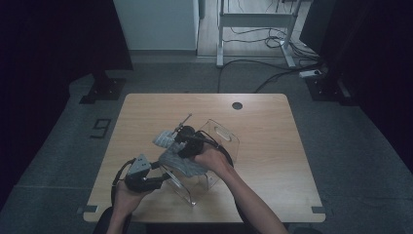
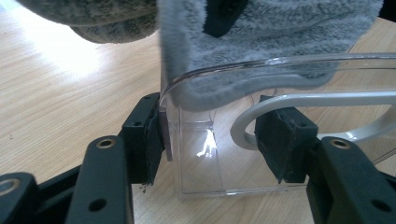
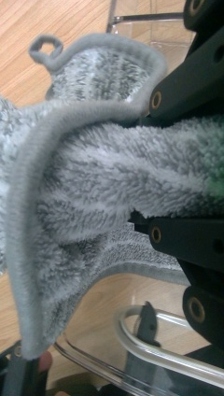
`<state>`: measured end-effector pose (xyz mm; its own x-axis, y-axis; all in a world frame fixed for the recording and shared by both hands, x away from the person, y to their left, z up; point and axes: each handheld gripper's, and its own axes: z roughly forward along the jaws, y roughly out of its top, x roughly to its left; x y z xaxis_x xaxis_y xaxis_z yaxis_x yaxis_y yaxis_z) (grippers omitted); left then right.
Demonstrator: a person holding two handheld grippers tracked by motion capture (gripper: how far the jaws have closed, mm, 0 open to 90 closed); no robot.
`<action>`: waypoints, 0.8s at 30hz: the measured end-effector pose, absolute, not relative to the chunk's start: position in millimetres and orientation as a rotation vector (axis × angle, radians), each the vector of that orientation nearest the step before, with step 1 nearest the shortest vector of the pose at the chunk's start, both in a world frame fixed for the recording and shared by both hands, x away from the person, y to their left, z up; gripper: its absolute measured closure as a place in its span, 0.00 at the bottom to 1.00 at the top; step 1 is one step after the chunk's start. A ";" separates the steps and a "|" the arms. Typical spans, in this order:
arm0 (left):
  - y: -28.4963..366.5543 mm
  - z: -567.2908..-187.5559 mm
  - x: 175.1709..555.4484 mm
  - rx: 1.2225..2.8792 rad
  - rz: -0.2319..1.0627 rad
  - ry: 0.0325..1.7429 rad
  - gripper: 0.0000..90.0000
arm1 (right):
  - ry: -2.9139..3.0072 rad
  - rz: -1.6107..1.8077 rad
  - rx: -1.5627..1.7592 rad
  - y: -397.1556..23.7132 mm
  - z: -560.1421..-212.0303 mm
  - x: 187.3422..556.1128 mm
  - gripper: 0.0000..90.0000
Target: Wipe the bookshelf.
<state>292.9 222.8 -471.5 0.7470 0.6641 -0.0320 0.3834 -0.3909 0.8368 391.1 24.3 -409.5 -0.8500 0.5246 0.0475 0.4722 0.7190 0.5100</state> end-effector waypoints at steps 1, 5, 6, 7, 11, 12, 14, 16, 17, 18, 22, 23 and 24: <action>222.8 -471.5 293.0 2.026 0.386 0.791 0.48 | 2.818 0.791 0.818 23.1 -409.3 390.1 0.77; 222.5 -471.5 293.0 2.026 0.386 0.796 0.48 | 2.825 0.789 0.817 19.0 -408.9 387.3 0.77; 222.6 -471.4 293.1 2.027 0.386 0.795 0.48 | 2.828 0.790 0.814 16.7 -408.8 385.6 0.77; 222.5 -471.5 293.1 2.026 0.386 0.796 0.48 | 2.828 0.792 0.807 15.0 -409.1 384.6 0.77; 222.5 -471.4 293.2 2.027 0.385 0.795 0.48 | 2.830 0.802 0.815 8.3 -409.4 379.4 0.77; 222.5 -471.4 293.1 2.026 0.385 0.796 0.48 | 2.833 0.803 0.812 7.0 -409.4 378.6 0.77; 222.4 -471.5 293.0 2.025 0.386 0.797 0.48 | 2.834 0.805 0.814 3.6 -409.5 375.3 0.77; 222.3 -471.5 293.1 2.026 0.387 0.797 0.48 | 2.837 0.808 0.808 0.3 -409.8 373.4 0.77; 222.2 -471.5 293.1 2.026 0.387 0.797 0.48 | 2.839 0.814 0.810 -1.9 -410.1 372.0 0.77; 222.2 -471.4 293.0 2.027 0.386 0.797 0.48 | 2.839 0.816 0.811 -3.3 -410.2 371.1 0.77; 222.1 -471.2 293.0 2.029 0.387 0.798 0.48 | 2.840 0.825 0.809 -11.7 -411.2 364.2 0.76; 222.1 -471.2 293.0 2.029 0.387 0.798 0.48 | 2.840 0.825 0.809 -11.7 -411.2 364.2 0.76; 222.1 -471.2 293.0 2.030 0.386 0.798 0.48 | 2.842 0.833 0.802 -15.5 -411.8 361.7 0.76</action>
<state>293.0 222.1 -471.2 0.7437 0.6677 -0.0321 0.3886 -0.3927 0.8335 361.7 -15.5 -411.8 -0.8608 0.5036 0.0737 0.4637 0.7163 0.5214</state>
